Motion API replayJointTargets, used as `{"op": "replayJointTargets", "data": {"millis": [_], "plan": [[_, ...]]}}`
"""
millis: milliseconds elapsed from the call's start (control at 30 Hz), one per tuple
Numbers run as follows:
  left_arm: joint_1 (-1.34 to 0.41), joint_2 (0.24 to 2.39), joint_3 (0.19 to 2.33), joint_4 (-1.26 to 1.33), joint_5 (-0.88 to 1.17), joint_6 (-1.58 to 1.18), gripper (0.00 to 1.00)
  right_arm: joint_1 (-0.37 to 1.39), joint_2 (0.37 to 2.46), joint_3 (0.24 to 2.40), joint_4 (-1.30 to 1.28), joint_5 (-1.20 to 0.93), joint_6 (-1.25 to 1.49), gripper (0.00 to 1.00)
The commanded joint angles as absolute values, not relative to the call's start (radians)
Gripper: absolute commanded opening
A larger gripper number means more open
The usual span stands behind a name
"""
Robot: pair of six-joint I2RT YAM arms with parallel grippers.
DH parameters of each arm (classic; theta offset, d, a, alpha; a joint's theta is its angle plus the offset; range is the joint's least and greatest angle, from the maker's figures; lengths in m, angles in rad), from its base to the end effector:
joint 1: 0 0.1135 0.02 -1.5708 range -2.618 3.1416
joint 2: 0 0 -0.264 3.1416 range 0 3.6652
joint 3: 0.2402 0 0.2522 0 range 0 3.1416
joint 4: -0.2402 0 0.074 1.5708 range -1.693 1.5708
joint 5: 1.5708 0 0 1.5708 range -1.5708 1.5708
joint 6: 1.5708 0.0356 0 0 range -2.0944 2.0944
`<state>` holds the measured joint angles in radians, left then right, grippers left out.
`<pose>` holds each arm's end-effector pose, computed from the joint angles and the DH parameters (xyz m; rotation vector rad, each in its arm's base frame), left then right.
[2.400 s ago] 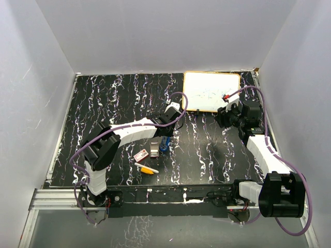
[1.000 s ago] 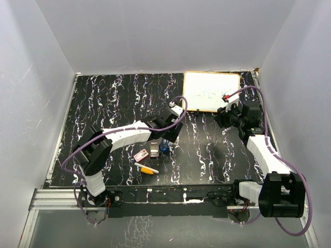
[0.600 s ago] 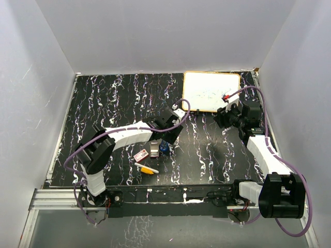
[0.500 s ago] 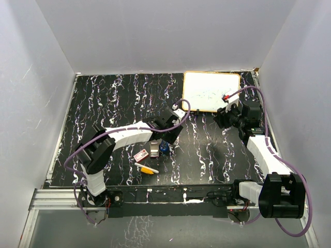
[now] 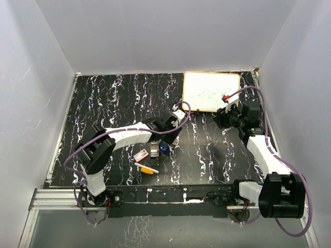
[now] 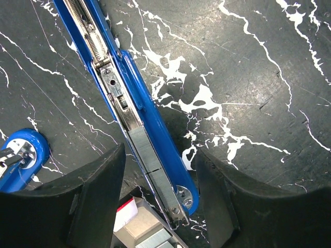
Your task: Load the staples into the stapler
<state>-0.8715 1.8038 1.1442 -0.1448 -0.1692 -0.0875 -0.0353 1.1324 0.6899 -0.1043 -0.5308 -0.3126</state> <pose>0.2537 -0.2923 0.1891 0.8322 2.2257 -0.2630 0.2449 0.0094 0.2474 -0.5876 1.9675 0.3460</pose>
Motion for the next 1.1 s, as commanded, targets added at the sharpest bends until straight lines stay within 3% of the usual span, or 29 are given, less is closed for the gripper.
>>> {"op": "replayJointTargets", "data": {"millis": [0, 300, 733, 1067], "plan": [[-0.862, 1.763, 1.139, -0.134, -0.171, -0.076, 0.53, -0.043, 1.129, 0.695, -0.072, -0.547, -0.322, 0.45], [-0.810, 1.841, 1.173, -0.172, -0.113, -0.109, 0.38, -0.043, 1.116, 0.692, -0.077, -0.551, -0.326, 0.45], [-0.809, 1.834, 1.174, -0.194, 0.022, 0.019, 0.01, -0.043, 1.118, 0.710, -0.095, -0.569, -0.317, 0.46], [-0.810, 1.779, 1.107, -0.238, 0.028, 0.078, 0.00, -0.043, 1.125, 0.715, -0.098, -0.572, -0.311, 0.46]]}}
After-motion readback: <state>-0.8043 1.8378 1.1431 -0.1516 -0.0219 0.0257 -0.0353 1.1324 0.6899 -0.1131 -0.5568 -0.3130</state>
